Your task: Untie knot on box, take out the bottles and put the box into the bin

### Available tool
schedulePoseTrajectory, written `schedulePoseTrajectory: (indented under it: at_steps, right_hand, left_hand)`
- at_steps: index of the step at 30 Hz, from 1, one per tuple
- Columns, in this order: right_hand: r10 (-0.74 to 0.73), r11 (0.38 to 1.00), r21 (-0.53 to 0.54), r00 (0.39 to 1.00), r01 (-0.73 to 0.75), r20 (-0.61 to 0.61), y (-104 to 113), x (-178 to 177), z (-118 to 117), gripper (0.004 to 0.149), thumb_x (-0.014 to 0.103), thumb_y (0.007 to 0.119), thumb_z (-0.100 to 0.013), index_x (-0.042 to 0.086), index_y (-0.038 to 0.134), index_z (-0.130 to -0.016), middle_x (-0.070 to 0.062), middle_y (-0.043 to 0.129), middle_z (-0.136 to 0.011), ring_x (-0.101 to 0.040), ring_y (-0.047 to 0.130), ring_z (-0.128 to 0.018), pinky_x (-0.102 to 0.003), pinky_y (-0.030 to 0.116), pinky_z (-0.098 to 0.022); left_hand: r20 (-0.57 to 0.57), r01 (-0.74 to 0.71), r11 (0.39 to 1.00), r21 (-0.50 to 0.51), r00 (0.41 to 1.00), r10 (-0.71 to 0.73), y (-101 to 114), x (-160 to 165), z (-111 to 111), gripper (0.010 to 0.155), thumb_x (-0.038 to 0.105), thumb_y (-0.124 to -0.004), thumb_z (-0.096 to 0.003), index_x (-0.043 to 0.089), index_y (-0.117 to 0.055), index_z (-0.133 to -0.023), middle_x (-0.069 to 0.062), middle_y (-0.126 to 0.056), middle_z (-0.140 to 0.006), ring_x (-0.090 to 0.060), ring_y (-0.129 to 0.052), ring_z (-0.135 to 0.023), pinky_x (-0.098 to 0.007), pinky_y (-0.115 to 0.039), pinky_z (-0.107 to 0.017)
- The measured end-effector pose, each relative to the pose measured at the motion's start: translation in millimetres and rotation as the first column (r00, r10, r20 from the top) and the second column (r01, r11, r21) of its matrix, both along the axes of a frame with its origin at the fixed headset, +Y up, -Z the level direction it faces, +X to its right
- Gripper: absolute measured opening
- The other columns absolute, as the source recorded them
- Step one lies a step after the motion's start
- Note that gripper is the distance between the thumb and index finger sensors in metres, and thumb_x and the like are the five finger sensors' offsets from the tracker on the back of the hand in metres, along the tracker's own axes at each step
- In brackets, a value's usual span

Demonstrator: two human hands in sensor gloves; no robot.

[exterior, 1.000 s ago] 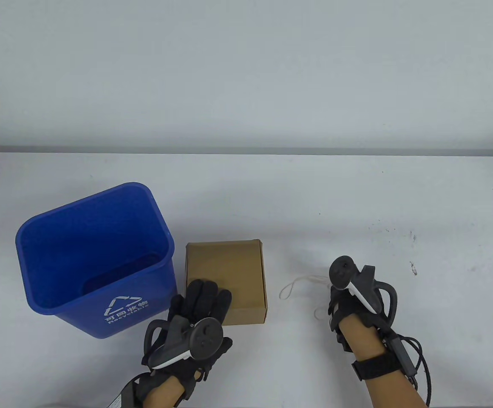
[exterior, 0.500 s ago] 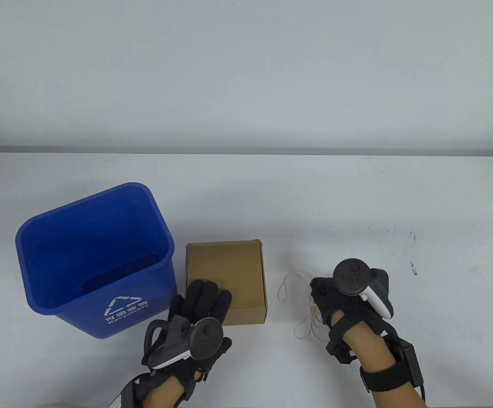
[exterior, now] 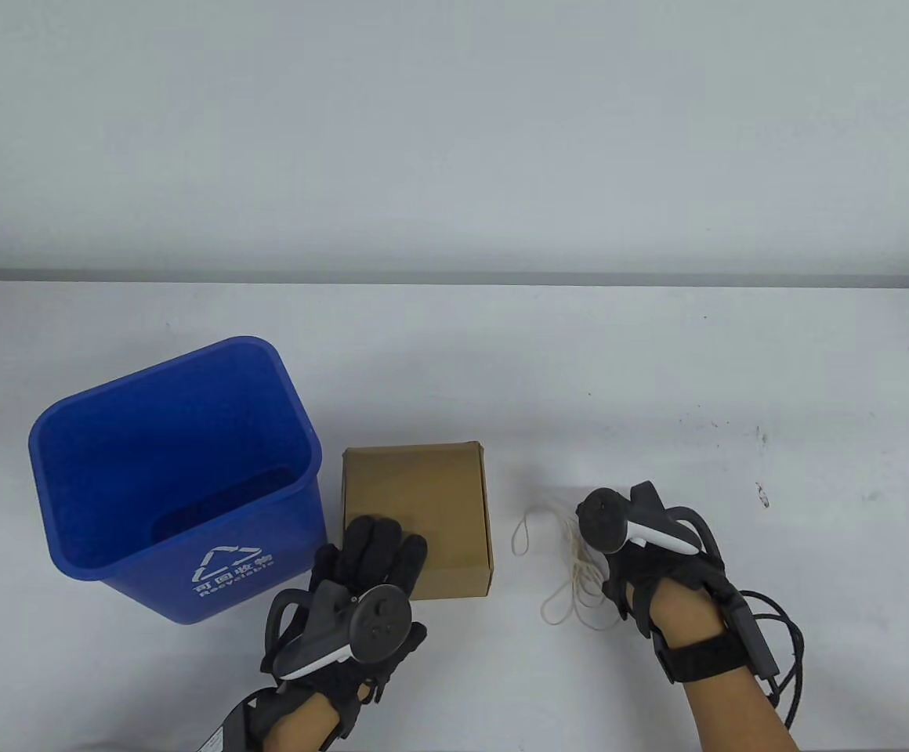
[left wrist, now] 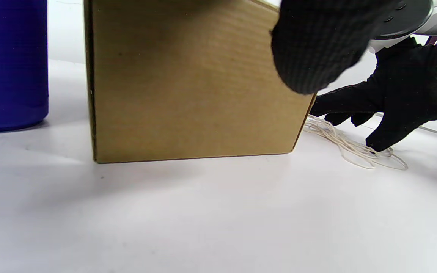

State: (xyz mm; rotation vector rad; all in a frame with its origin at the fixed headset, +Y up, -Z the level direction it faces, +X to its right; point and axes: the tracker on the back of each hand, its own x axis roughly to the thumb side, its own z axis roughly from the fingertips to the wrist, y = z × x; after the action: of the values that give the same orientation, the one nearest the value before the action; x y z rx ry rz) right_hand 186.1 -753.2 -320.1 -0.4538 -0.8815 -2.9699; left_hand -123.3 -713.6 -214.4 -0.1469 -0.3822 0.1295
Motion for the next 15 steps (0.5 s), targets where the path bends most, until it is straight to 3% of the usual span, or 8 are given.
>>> schedulePoseTrajectory:
  at_steps: [5, 15]
  right_hand:
    - [-0.074, 0.997, -0.035, 0.997, 0.074, -0.007, -7, -9, 3, 0.103, 0.045, 0.087, -0.043, 0.009, 0.013, -0.104, -0.018, 0.006, -0.108, -0.054, 0.030, -0.098, -0.069, 0.039, -0.067]
    - [-0.267, 0.963, 0.010, 0.962, 0.268, -0.058, -17, -37, -4, 0.105, 0.046, 0.086, -0.044, 0.006, 0.010, -0.103, -0.020, 0.002, -0.107, -0.056, 0.019, -0.097, -0.072, 0.028, -0.065]
  left_hand:
    - [-0.001, 0.000, 1.000, -0.001, 1.000, 0.000, 0, 0, 0, 0.096, 0.052, -0.079, -0.0471, 0.028, -0.014, -0.112, -0.010, -0.004, -0.116, -0.047, -0.006, -0.110, -0.077, -0.027, -0.073]
    - [-0.003, 0.003, 1.000, -0.003, 1.000, -0.003, 0, 0, 0, 0.096, 0.052, -0.079, -0.0469, 0.028, -0.013, -0.112, -0.010, -0.004, -0.116, -0.047, -0.005, -0.110, -0.077, -0.027, -0.073]
